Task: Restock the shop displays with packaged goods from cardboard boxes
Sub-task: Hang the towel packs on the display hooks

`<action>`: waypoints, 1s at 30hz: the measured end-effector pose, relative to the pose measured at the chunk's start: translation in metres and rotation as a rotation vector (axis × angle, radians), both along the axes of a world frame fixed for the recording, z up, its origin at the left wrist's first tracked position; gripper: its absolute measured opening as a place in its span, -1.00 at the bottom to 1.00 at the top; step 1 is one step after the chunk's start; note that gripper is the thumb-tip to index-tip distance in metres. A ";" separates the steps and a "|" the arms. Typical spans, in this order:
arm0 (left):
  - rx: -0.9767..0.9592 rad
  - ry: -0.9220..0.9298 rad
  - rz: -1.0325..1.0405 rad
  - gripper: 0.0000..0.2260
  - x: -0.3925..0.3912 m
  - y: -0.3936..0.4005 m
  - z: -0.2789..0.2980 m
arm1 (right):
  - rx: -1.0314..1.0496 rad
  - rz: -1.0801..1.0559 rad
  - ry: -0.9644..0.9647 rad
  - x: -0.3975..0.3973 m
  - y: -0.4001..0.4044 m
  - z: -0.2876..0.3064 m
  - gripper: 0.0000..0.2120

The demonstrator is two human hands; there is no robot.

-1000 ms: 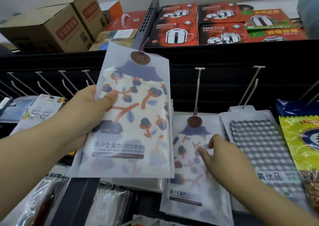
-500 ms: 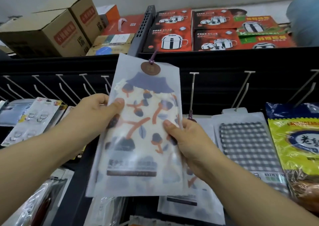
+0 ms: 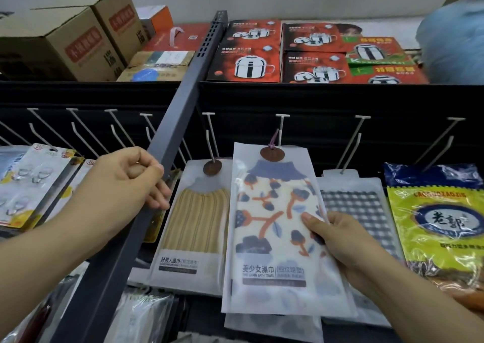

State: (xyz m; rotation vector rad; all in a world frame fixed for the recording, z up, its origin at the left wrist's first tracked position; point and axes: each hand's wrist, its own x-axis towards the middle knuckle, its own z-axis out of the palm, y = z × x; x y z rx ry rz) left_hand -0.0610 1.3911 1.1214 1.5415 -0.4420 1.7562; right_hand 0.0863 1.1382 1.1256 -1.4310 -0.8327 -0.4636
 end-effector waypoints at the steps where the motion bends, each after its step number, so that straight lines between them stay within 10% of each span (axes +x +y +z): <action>1: 0.004 0.000 0.007 -0.85 0.000 0.000 0.000 | 0.001 0.007 0.004 0.000 0.001 0.000 -0.70; 30: 0.021 -0.033 0.027 -0.83 0.004 0.005 0.002 | 0.103 0.345 0.135 0.002 -0.008 0.000 -0.81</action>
